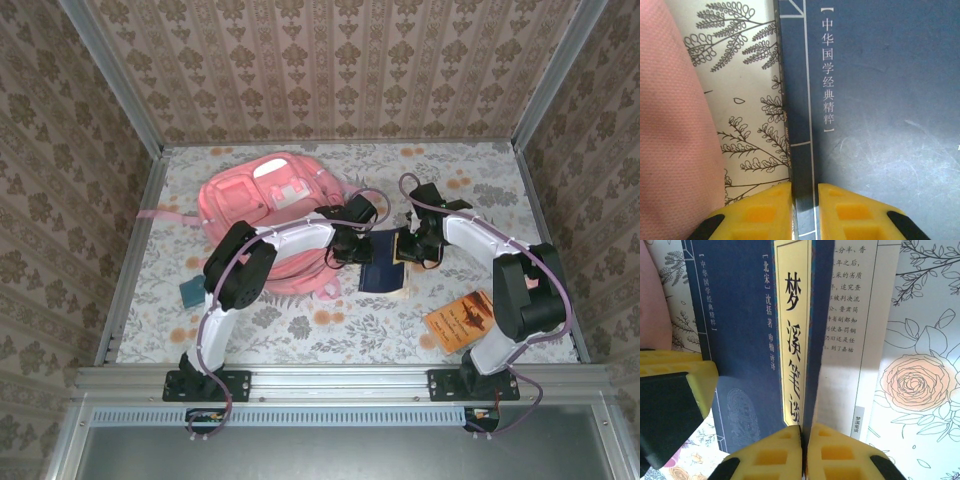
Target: Pack the student bag
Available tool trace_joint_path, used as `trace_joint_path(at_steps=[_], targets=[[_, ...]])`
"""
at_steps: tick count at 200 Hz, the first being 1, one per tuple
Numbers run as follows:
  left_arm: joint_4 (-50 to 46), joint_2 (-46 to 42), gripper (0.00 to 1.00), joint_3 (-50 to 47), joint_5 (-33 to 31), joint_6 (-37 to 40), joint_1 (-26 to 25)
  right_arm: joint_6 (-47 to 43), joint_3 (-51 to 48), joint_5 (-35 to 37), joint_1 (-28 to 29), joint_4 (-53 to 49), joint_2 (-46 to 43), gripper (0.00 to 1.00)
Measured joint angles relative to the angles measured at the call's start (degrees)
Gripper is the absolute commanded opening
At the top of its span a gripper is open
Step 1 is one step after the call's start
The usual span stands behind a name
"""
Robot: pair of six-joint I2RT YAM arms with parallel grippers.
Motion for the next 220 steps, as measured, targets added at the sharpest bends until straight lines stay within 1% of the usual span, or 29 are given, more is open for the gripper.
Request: trace_joint_path(at_steps=[41,50,60,69,98,111,123,145,175,199,220], targets=[[0.2,-0.1,0.24,0.0,1.1,1.2,0.5,0.0,0.3,1.1,0.2,-1.1,-0.9,0.05],[0.1,-0.2,0.25,0.0,1.3,1.5,0.6,0.0,0.3,1.2,0.3,-1.4,-1.6,0.08],[0.1,-0.5,0.26,0.0,1.8,1.9,0.8,0.1,0.6,1.4,0.3,-2.0,-2.3,0.15],[0.1,-0.7,0.27,0.0,2.2,2.2,1.0,-0.2,0.9,1.5,0.3,-2.5,-3.0,0.18],[-0.1,-1.6,0.32,0.0,3.5,3.0,1.9,-0.2,1.4,1.9,0.3,-3.3,-4.4,0.18],[0.0,-1.9,0.34,0.0,3.9,3.4,2.2,-0.2,1.5,1.9,0.3,-3.4,-4.4,0.16],[-0.1,-2.2,0.35,0.0,4.2,3.5,2.4,-0.2,1.5,2.1,0.3,-3.5,-4.4,0.11],[0.0,-3.0,0.37,0.0,4.6,3.7,2.8,-0.2,1.5,2.1,0.3,-3.4,-4.4,0.06],[0.4,-5.4,0.38,-0.6,5.4,3.9,3.8,-0.2,1.5,2.1,0.3,-3.4,-4.5,0.06],[1.7,-7.0,0.38,-1.3,6.2,3.9,4.5,-0.2,1.5,1.9,0.3,-3.3,-4.5,0.01],[3.0,-7.3,0.41,-2.2,7.2,3.8,5.0,-0.1,1.5,1.3,0.3,-3.0,-4.6,0.0]])
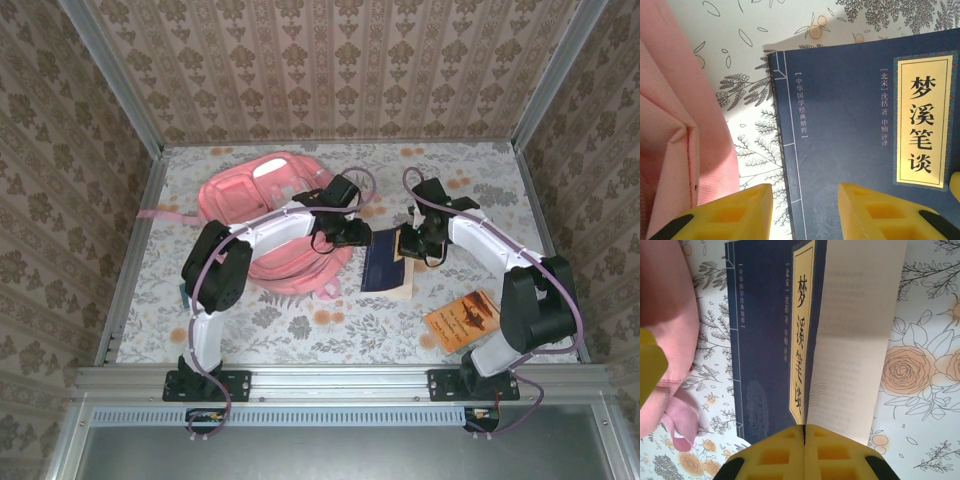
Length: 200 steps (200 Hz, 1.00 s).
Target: Pack the student bag
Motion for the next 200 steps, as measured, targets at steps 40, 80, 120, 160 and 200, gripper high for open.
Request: trace_joint_path(at_steps=[40,80,120,160,200], targets=[[4.4,-1.6,0.65,-3.7,4.4,-1.3,1.2,0.1,0.2,-1.3,0.0,0.2,-4.3,0.0],[9.4,-2.6,0.77,-5.4,10.7,-4.8,3.1,0.1,1.9,-4.1,-0.1,0.0,-8.0,0.0],[13.1,-2.1,0.78,-5.7,15.0,-7.9,3.4,0.1,2.5,-8.6,-0.4,-0.5,-10.1,0.0],[14.4,-4.5,0.78,-8.9,16.0,-8.6,6.2,0.4,6.1,-14.5,-0.2,-0.2,-11.0,0.0],[13.2,-16.2,0.79,-14.6,13.8,-8.3,13.0,1.9,12.5,-18.0,4.5,0.9,-8.3,0.0]])
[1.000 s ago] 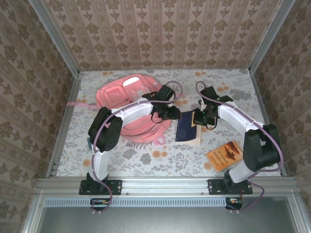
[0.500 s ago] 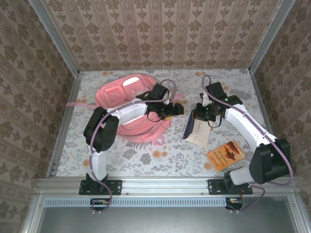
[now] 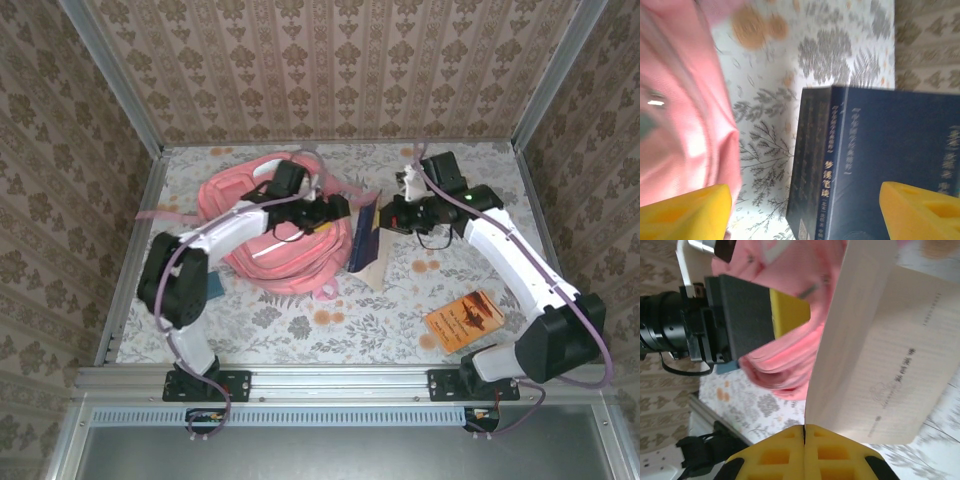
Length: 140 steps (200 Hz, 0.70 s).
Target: Pack the student bag
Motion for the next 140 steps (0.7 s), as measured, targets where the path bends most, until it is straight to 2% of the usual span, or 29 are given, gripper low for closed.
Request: trace_joint_path(at_steps=[36,66,100,109,120,126,140], targets=[[-1.0,-11.4,0.81,-6.7,-3.0,0.8,8.9,1.4,11.8,-2.1,6.9,2.1,8.9,0.0],[-2.1,-17.5,0.83,-13.7,-4.4,0.9,16.0,1.7,23.0,-4.0,11.8,3.2,17.6,0.0],[-3.9,-23.0,0.86,-20.6,-4.9,0.8,21.5,1.7,27.1,-5.8,14.4,4.5,24.5,0.02],[-4.2,-24.1,0.86,-21.8,-5.0,0.8,22.2,1.7,27.1,-5.6,14.4,4.3,26.0,0.08],[-4.1,-25.0,0.86,-22.9,-5.2,0.8,22.5,1.4,26.9,-4.6,14.3,4.1,27.6,0.29],[-4.2,-25.2,0.86,-23.2,-5.2,0.8,22.4,1.2,26.7,-3.7,14.3,3.8,28.4,0.37],[-4.0,-25.2,0.85,-24.2,-5.1,0.8,22.4,0.3,26.6,0.1,14.1,2.6,30.4,0.45]])
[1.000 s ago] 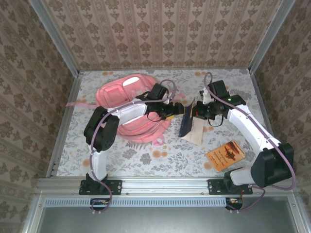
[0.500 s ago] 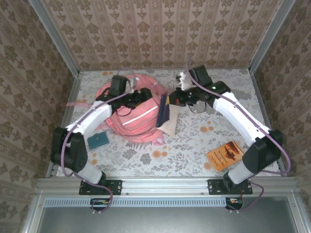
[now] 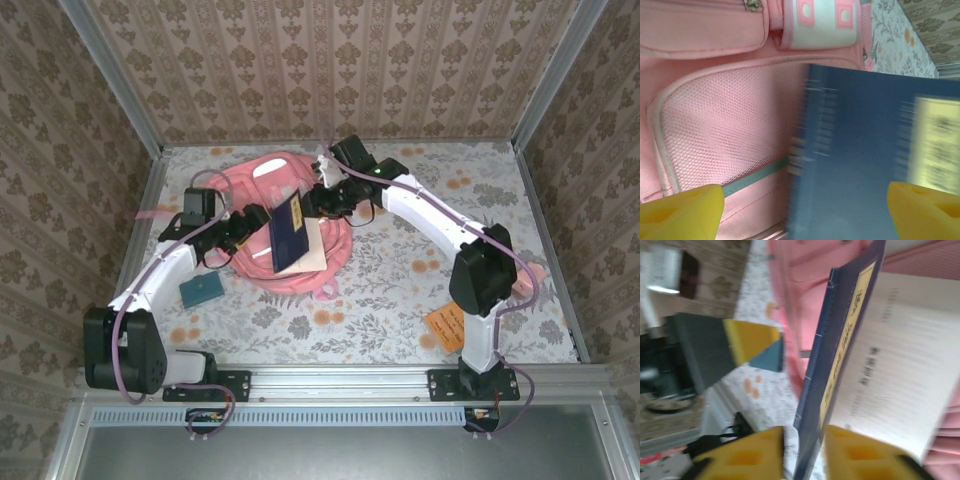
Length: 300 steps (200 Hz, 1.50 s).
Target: Pack the student bag
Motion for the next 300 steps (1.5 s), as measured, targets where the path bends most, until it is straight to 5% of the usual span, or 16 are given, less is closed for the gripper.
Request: trace_joint_path(at_steps=[28,57,85,179,204,232,250,300], targets=[[0.0,0.1,0.83,-2.7,0.0,0.0,-0.1,-1.4,0.0,10.3,-0.3,-3.8,3.7,0.53],[0.6,1.4,0.71,-3.0,0.8,0.4,-1.3,-2.4,-1.6,11.8,-0.8,-4.3,4.7,0.55],[1.3,5.7,0.59,-2.4,2.8,1.2,-2.7,-2.6,-1.6,10.7,-0.9,-4.3,5.5,0.48],[4.9,16.1,0.57,1.0,11.1,1.6,-3.4,-3.4,-1.2,10.1,-1.5,-4.7,13.3,0.23],[5.5,18.1,0.49,1.7,13.2,1.7,-3.4,-3.4,-1.2,9.9,-1.7,-4.7,13.6,0.22],[6.0,18.4,0.25,1.8,14.8,1.3,-3.1,-3.4,-1.3,9.7,-2.3,-4.7,13.6,0.23],[7.8,18.3,0.11,1.9,16.3,0.9,-3.1,-3.1,-2.3,8.8,-2.9,-3.7,13.2,0.32],[13.8,11.8,0.04,1.2,16.9,-4.5,-3.1,6.0,-21.9,5.5,-7.4,10.6,-4.3,0.77]])
